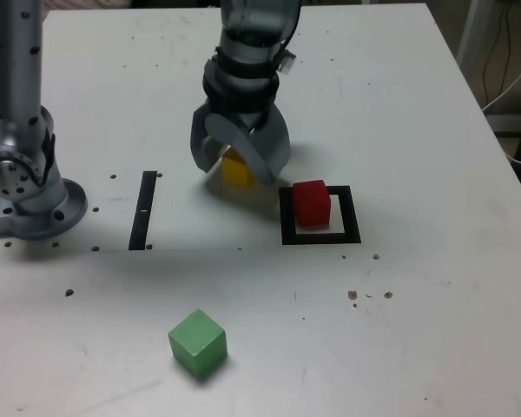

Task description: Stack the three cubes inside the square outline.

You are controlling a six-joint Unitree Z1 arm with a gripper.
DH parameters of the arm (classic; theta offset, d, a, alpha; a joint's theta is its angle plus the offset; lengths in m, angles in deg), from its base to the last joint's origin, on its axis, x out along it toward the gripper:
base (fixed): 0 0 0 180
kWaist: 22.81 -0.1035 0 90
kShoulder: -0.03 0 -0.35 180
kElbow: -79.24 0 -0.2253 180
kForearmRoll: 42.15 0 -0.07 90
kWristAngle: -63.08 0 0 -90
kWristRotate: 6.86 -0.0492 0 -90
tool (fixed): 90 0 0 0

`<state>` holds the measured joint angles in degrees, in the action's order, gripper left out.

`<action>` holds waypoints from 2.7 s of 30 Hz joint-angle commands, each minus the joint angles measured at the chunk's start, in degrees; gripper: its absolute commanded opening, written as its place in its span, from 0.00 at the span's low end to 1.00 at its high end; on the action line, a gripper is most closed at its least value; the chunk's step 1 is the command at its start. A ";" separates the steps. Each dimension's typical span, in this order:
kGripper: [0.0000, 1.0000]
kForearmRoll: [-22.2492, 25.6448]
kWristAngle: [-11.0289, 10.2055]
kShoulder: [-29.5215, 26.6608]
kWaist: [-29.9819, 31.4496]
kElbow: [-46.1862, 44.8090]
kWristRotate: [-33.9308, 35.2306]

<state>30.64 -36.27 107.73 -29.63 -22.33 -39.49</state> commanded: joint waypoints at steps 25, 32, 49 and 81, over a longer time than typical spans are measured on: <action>0.26 0.25 -1.40 1.25 0.00 0.39 1.39; 0.26 3.58 -1.56 0.88 -0.66 2.46 1.61; 0.22 22.06 -0.52 -1.66 3.44 23.62 10.08; 0.23 24.25 4.27 7.41 11.57 32.55 35.62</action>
<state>55.36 -32.22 114.70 -17.92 10.69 -3.98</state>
